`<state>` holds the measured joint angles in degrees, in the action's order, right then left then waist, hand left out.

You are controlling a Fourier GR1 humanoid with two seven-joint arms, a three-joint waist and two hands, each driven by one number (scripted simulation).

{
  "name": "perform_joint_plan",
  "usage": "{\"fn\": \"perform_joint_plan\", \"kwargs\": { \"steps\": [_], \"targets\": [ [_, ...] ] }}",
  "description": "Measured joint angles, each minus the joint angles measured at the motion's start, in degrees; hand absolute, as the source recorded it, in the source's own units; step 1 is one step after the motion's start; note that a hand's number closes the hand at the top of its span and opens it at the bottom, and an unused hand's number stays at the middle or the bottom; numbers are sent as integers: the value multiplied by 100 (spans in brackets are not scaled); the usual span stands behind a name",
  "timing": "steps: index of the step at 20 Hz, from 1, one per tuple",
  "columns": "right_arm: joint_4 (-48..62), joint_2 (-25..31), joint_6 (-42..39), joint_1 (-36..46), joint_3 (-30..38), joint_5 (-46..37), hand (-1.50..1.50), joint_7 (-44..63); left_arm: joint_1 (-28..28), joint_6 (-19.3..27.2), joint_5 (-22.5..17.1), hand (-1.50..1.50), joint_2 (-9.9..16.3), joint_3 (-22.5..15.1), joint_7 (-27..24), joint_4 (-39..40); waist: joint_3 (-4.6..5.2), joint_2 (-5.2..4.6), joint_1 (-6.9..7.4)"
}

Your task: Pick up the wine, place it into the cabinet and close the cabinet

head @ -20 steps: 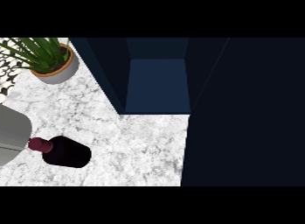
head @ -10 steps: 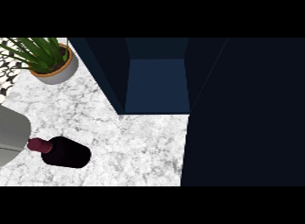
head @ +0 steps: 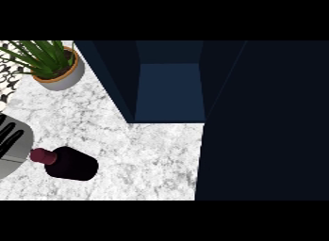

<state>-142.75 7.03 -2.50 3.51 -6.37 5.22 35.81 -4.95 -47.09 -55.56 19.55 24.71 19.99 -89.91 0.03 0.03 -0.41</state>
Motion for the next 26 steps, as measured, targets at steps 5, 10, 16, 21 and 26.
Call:
{"fn": "perform_joint_plan", "kwargs": {
  "steps": [5,10,16,21,26],
  "targets": [
    [-9,-57,15,33,-65,-27,-150,62,226,-223,648,-150,-209,129,-375,457,-1,2,4],
    [-42,-103,18,-45,-162,-46,-150,81,439,-565,1231,-150,-270,264,-811,1115,0,2,-6],
    [-27,-107,-17,33,-50,-57,-150,64,713,-815,2053,-150,-407,310,-1433,1810,1,0,-5],
    [-25,-88,14,229,66,-51,-150,270,720,-979,2601,-150,-540,242,-1928,2066,1,1,7],
    [-29,-121,-65,149,76,-38,-150,182,811,-1015,3065,-150,-628,204,-2340,2488,0,0,-4]
  ]
}}
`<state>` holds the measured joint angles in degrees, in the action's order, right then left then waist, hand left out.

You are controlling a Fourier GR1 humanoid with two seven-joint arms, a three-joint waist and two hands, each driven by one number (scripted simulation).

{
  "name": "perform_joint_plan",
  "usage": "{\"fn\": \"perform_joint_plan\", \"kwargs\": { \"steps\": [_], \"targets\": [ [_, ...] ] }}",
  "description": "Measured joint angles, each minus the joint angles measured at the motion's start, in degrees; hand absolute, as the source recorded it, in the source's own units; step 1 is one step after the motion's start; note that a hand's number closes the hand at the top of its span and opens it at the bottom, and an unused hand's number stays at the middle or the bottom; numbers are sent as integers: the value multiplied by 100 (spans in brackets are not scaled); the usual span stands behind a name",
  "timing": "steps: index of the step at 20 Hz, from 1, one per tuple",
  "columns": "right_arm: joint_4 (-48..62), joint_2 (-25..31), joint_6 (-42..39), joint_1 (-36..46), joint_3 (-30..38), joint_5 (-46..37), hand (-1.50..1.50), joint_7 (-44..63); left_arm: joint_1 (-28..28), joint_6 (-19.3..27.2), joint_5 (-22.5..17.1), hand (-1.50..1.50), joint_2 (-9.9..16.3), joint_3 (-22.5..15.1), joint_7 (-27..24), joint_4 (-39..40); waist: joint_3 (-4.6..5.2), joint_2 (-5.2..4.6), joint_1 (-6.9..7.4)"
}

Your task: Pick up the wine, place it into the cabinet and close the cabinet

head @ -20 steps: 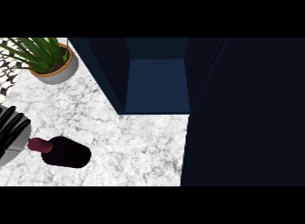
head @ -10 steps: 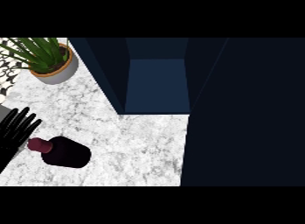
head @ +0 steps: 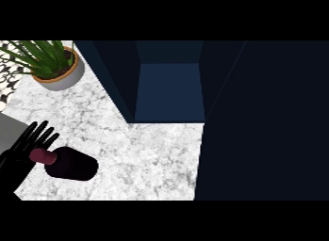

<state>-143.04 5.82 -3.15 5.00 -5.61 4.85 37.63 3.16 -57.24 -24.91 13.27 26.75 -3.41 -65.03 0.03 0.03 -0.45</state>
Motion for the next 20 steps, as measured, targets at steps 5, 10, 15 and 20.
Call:
{"fn": "perform_joint_plan", "kwargs": {
  "steps": [5,10,15,20],
  "targets": [
    [12,-26,5,85,-25,-15,-150,57,103,92,509,-150,-98,-112,-364,261,1,0,5],
    [26,-59,-34,67,-24,-23,-150,9,219,184,919,-150,-39,-175,-782,636,2,-1,2],
    [22,-72,-1,183,-24,-24,-150,126,351,312,1162,-150,56,-266,-1026,945,3,0,-1],
    [22,-96,-4,167,-87,-44,-150,132,483,504,1522,-150,73,-438,-1415,1388,4,-4,-20]
  ]
}}
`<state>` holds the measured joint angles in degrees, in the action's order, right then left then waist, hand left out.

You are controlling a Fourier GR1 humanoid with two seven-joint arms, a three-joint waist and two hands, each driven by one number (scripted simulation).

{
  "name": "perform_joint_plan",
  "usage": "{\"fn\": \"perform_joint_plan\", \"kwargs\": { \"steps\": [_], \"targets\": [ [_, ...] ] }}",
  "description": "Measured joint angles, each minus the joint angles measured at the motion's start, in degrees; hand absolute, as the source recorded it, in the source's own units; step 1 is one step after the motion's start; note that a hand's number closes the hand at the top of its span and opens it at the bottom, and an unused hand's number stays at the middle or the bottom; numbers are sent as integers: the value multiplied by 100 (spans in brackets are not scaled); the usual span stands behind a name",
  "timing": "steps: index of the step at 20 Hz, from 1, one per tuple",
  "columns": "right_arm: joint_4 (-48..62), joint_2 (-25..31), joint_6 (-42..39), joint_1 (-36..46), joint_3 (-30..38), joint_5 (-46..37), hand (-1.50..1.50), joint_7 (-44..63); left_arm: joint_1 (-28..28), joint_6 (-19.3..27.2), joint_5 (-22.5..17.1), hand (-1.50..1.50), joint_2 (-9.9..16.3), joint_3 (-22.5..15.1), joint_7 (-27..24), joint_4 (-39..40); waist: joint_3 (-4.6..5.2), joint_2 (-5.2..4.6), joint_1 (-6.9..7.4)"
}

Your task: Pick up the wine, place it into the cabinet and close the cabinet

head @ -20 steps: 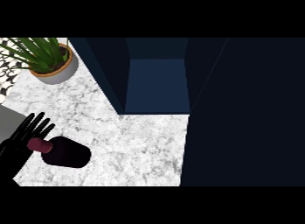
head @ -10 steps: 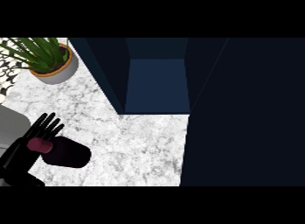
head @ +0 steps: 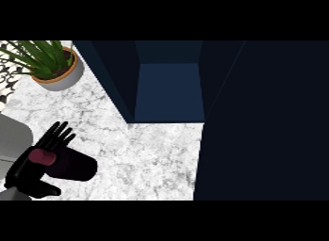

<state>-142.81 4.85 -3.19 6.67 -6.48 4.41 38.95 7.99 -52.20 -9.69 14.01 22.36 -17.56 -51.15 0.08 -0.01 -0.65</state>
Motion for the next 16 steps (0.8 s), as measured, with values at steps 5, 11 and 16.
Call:
{"fn": "perform_joint_plan", "kwargs": {
  "steps": [5,11,16],
  "targets": [
    [4,-2,-95,-152,38,-4,-150,-177,45,130,155,-150,-26,-204,-231,224,-1,2,-3],
    [-4,4,-65,-51,4,-21,-150,-86,96,241,132,-150,-69,-362,-389,417,1,5,0],
    [5,-13,-77,-112,13,-24,-150,-93,199,215,-6,150,-116,-468,-424,602,0,6,-15]
  ]
}}
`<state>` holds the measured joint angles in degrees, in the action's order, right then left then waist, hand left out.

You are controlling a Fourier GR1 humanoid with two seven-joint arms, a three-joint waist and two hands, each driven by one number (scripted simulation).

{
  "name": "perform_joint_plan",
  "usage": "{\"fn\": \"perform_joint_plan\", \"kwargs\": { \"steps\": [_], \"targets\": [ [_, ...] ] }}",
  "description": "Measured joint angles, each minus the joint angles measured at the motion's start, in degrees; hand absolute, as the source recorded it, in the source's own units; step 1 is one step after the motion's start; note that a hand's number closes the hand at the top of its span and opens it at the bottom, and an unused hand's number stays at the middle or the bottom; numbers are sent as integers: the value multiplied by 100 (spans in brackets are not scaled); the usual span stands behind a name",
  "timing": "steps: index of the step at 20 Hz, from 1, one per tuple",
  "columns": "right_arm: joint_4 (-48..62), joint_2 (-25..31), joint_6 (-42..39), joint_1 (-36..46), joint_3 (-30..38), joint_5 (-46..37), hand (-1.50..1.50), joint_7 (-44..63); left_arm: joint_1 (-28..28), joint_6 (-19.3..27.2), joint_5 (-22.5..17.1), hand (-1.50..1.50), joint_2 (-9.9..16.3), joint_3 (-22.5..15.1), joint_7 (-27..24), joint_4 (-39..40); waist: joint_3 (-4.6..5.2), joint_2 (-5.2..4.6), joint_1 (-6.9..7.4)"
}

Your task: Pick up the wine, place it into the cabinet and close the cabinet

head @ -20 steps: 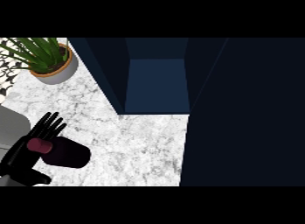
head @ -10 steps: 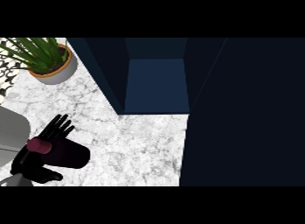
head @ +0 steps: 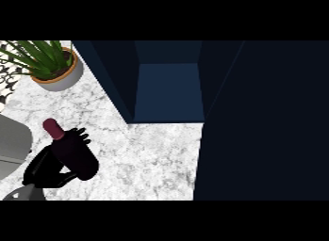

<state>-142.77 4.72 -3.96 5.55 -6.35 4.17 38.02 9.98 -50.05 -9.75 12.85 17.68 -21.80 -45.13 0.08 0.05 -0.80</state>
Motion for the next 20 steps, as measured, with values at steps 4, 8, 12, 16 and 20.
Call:
{"fn": "perform_joint_plan", "kwargs": {
  "steps": [4,8,12,16,20],
  "targets": [
    [15,-38,-7,-27,-54,-16,-150,-56,-25,-117,-86,150,-56,-194,63,-61,0,4,10],
    [22,-23,-24,-2,42,-6,-150,-34,-69,-100,-6,150,-12,-390,-68,-276,0,4,14],
    [26,-59,-9,-6,6,-12,-150,-28,-291,286,382,150,2,-668,-535,-848,2,16,38],
    [39,-60,-23,4,76,-12,-150,-55,-394,1427,643,150,-197,-504,-924,-1032,-2,13,42],
    [57,-39,-57,30,188,2,-150,-52,-488,2269,593,150,-386,-168,-1099,-1266,-8,13,68]
  ]
}}
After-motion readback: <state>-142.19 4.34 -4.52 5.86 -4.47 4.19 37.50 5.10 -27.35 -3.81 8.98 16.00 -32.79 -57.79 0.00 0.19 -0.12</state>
